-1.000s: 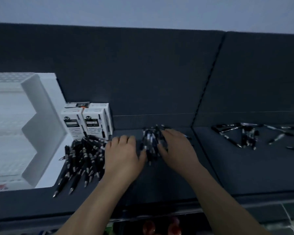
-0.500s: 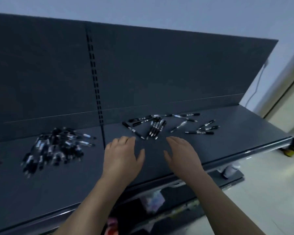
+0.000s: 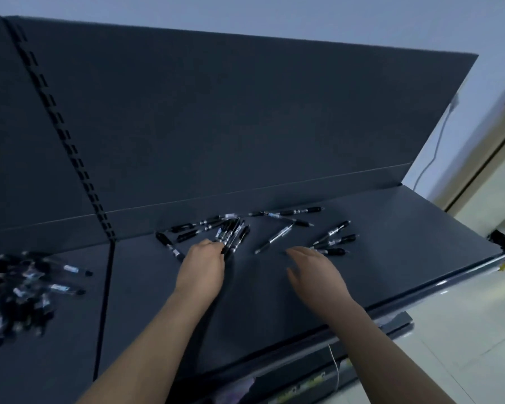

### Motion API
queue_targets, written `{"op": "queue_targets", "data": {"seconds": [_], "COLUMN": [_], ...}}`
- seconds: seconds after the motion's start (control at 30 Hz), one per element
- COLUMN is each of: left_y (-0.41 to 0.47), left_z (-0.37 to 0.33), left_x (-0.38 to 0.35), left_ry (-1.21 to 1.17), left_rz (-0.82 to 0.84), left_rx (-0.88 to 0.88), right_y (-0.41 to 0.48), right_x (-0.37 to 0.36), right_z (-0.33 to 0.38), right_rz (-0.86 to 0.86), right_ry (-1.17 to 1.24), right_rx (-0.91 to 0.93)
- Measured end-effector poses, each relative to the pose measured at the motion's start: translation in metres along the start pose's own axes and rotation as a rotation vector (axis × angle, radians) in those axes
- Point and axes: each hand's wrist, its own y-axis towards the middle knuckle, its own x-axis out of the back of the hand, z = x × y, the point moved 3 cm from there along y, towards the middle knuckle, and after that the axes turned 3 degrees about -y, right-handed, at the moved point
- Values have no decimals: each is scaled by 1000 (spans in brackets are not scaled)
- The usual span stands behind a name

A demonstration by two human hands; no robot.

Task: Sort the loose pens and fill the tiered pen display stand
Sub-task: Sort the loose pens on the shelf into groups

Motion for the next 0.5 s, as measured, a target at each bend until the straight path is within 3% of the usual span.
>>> {"op": "queue_targets", "data": {"seconds": [0.3,0.5], "left_y": [66,80], "left_z": [6,3], "left_x": [-21,-16], "left_ry": [114,119], "left_rz": [90,263], "left_rx": [127,289], "right_y": [71,107], "right_x": [-12,-24], "right_z": [-13,4], "right_rz": [40,100], "right_ry": [70,97], "right_rx": [70,255]}}
